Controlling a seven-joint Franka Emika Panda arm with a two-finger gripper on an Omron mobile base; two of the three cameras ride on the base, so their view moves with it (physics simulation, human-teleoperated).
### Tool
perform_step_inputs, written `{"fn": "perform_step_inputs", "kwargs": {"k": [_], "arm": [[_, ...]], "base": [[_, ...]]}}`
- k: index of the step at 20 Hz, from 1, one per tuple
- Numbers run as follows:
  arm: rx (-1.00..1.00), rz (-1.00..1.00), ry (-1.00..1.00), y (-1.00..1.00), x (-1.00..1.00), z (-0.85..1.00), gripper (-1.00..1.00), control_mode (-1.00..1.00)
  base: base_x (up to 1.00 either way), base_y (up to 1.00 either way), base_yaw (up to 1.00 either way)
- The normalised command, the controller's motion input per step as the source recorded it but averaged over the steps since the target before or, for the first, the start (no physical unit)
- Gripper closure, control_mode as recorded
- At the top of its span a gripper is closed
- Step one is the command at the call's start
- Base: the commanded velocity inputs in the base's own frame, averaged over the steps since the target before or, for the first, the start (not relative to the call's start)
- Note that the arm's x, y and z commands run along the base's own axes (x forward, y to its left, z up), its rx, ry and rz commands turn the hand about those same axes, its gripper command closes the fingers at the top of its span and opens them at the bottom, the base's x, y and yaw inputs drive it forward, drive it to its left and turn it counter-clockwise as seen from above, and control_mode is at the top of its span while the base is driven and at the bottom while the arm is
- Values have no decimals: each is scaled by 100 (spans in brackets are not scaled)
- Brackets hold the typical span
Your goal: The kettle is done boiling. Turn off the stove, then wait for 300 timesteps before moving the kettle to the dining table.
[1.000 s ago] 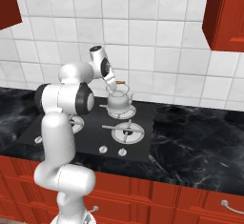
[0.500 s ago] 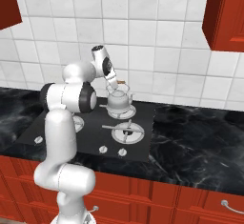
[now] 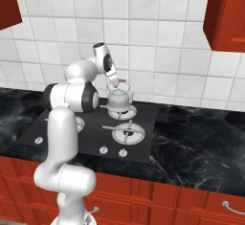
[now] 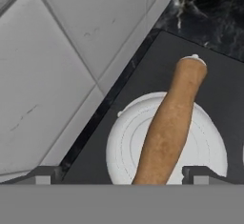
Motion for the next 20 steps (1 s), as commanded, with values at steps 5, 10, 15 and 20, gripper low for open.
{"fn": "perform_step_inputs", "kwargs": {"k": [5, 10, 15, 20], "arm": [[0, 0, 1, 0, 0, -17, 100, -100], [-1, 0, 4, 0, 0, -12, 100, -100], [0, -3, 2, 0, 0, -2, 100, -100], [0, -7, -7, -7, -21, 0, 100, -100]], "base": [[0, 0, 0], [0, 0, 0], [0, 0, 0], [0, 0, 0]]}}
